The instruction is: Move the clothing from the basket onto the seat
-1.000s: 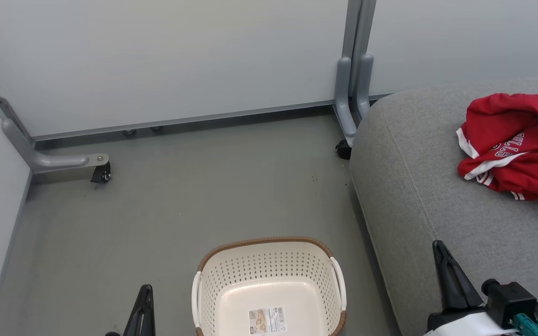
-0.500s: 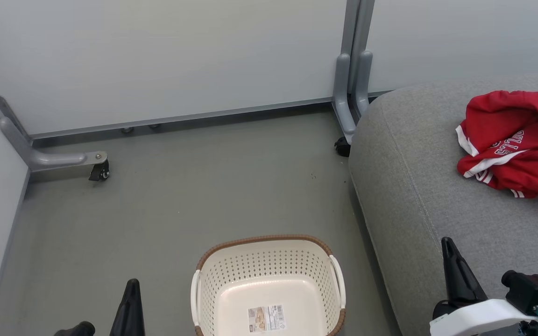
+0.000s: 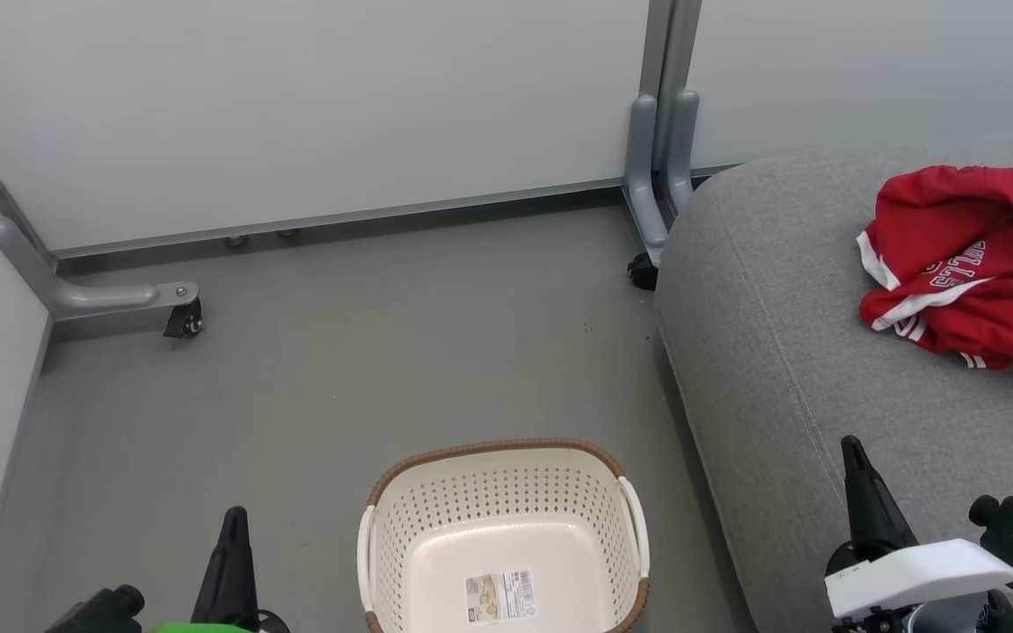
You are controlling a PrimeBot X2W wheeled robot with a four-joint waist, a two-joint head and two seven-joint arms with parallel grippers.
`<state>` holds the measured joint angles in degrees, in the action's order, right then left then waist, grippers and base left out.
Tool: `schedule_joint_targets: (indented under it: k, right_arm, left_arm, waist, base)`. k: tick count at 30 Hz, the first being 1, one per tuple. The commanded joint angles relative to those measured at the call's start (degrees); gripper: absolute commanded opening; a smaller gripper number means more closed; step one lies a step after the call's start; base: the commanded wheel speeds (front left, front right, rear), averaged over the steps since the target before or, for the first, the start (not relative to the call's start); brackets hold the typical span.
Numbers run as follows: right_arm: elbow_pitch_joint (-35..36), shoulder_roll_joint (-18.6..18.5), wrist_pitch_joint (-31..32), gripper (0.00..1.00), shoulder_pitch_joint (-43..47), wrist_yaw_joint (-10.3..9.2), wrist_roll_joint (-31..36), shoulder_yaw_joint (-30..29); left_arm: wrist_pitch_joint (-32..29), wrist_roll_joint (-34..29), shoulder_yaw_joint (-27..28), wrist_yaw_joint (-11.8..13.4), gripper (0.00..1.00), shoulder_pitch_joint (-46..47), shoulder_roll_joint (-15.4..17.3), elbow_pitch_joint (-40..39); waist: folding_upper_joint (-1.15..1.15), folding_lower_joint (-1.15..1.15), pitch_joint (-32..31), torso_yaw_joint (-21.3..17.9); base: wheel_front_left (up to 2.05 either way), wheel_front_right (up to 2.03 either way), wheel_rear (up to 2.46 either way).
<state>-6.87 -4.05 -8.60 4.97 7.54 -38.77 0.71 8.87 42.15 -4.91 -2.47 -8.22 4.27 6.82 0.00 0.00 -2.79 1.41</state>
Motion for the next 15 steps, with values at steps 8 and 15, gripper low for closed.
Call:
schedule_joint_targets:
  k: [8,15]
  right_arm:
    - [-0.39,-0.54,1.64,0.00,-3.01,-0.03,-8.33,-0.61]
    - [-1.10,-0.66,2.84,0.00,-3.96,-0.03,-13.73,-0.97]
  left_arm:
    - [-1.62,7.89,1.26,-0.87,0.00,3.46,0.63,0.32]
    - [-2.78,12.98,2.01,-1.36,0.00,4.69,0.77,1.05]
  waist:
    - [0.00,0.00,0.27,-0.13]
    - [0.00,0.00,0.49,-0.23]
  base:
    - [0.00,0.00,0.00]
    - [0.00,0.00,0.00]
